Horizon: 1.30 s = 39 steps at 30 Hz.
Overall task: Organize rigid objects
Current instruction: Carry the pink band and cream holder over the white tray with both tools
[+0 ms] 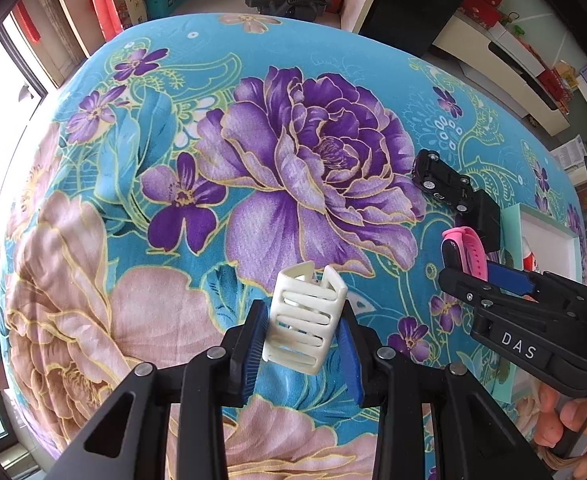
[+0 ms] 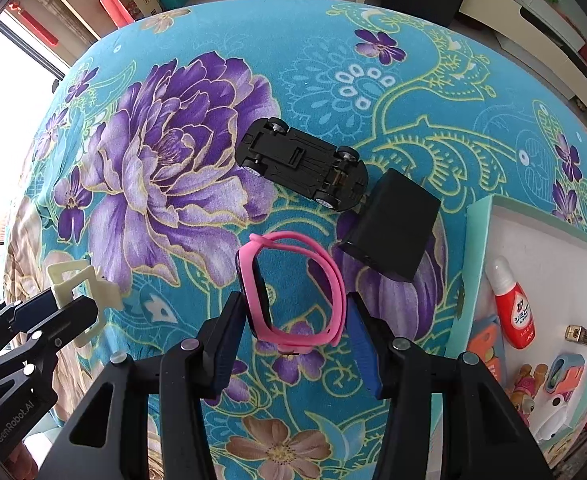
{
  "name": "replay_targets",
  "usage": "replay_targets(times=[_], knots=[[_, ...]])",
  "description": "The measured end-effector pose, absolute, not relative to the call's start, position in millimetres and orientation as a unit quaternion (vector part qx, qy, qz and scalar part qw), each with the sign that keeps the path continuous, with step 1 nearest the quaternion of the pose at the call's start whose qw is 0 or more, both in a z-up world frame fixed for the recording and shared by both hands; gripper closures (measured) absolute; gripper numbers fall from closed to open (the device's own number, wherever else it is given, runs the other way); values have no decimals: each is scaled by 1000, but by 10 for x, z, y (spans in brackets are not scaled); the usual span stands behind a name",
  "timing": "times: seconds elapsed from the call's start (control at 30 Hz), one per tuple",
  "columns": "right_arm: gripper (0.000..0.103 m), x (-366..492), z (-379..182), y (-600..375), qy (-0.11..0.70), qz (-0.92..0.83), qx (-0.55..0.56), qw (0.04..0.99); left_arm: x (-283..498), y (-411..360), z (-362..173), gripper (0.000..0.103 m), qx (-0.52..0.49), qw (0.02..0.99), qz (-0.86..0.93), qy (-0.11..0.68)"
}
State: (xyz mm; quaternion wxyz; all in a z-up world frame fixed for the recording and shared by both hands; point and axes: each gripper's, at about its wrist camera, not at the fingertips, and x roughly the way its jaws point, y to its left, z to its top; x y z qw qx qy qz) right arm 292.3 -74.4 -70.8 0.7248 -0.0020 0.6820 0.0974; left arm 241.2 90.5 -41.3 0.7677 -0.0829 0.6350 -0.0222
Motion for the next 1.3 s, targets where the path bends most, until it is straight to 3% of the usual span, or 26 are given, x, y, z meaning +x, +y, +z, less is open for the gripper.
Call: replay_targets(times=[0.37, 0.67, 1.03, 1.3], knots=[[51, 2716, -358, -1280, 667, 98, 1, 738, 2433, 395, -114, 66, -56, 774, -35, 630], [51, 2573, -84, -2266, 663, 39, 26, 747, 2345, -551, 113, 66, -27, 778, -87, 622], [51, 2362, -219, -3439, 675, -24, 65, 734, 2407, -1818, 112, 66, 34, 771, -143, 620], [51, 2408, -354, -3800, 685, -27, 76, 724, 2578, -2288, -128, 66, 46, 759, -160, 630]])
